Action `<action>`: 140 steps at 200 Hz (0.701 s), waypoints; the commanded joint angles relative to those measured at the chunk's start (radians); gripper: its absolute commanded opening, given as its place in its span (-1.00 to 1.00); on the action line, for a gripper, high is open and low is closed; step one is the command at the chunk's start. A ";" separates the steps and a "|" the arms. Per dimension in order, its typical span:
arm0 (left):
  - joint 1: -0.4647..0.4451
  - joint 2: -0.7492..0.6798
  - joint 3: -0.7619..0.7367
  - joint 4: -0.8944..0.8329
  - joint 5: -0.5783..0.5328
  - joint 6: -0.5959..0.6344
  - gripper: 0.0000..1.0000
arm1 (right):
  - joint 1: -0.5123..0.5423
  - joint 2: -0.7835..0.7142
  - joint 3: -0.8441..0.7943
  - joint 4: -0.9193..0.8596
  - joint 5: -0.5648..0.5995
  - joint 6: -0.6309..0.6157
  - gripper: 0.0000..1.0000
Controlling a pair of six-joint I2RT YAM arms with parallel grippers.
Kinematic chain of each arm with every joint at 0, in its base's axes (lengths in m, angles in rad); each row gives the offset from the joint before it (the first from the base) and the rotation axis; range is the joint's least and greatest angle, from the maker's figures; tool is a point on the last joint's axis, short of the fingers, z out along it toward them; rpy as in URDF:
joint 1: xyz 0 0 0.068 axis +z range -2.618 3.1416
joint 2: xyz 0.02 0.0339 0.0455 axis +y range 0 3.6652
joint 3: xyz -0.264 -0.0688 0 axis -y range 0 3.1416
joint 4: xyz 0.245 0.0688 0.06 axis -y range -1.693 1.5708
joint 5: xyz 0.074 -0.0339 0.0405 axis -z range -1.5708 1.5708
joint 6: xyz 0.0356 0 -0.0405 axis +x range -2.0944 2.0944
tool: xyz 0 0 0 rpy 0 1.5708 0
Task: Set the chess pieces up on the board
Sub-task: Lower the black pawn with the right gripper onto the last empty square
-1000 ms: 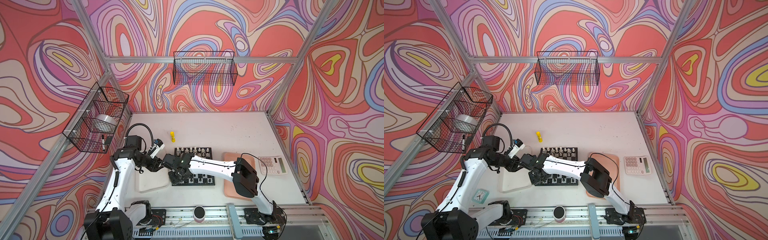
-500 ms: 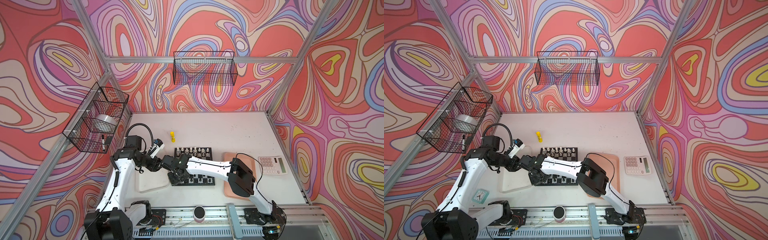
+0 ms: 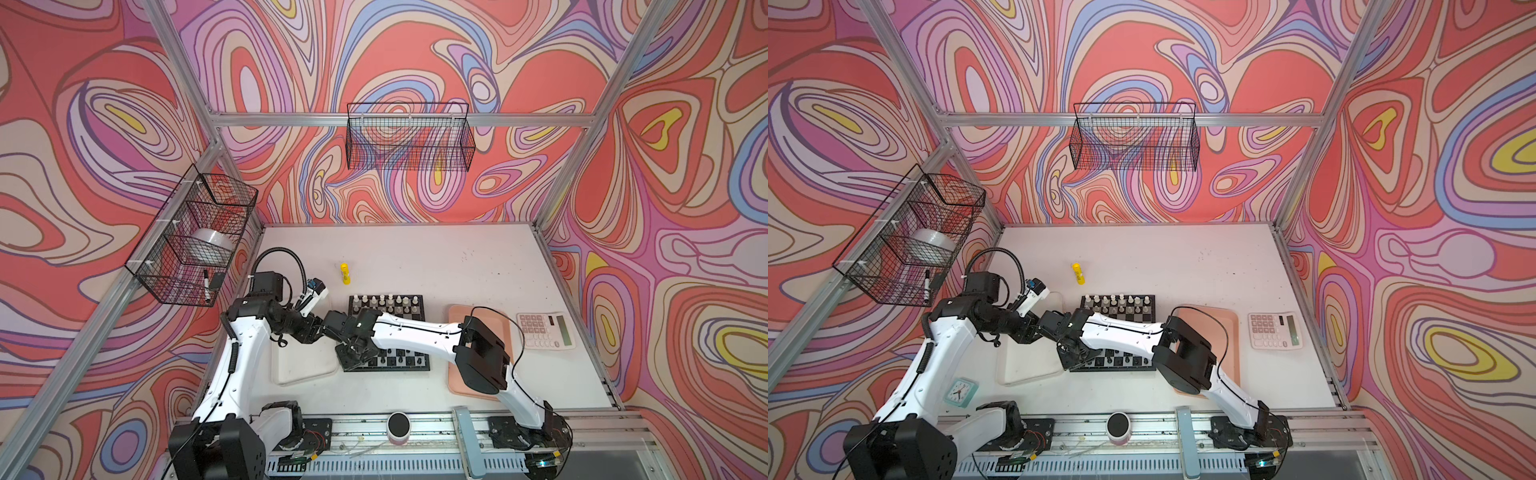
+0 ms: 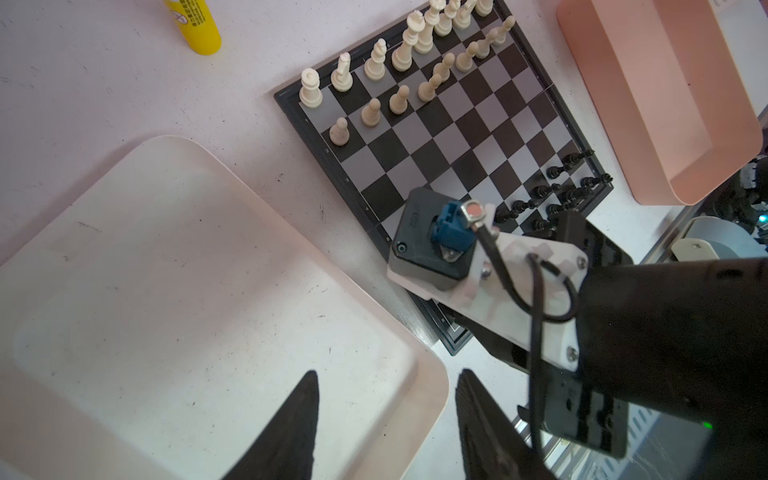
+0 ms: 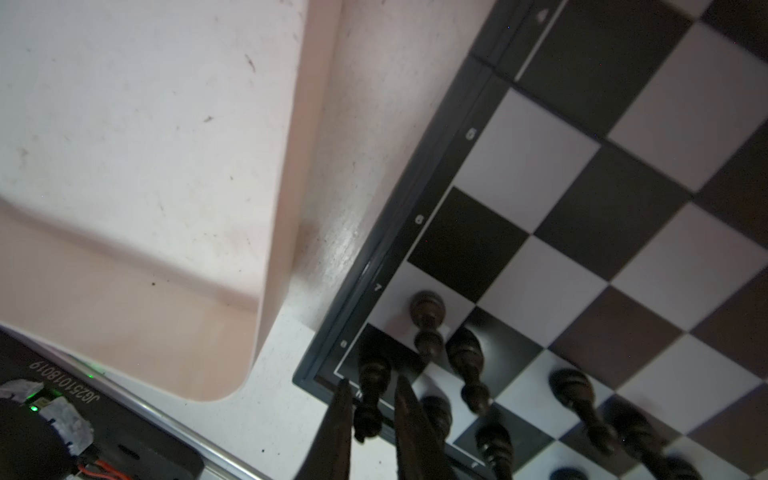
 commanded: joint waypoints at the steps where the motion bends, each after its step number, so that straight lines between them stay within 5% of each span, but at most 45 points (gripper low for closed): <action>1: 0.007 0.004 -0.007 -0.005 0.006 0.012 0.09 | 0.005 0.012 0.031 -0.007 0.022 -0.010 -0.53; 140: 0.007 0.008 0.014 -0.017 0.008 0.014 0.09 | 0.005 -0.067 0.072 -0.043 0.035 -0.024 -0.38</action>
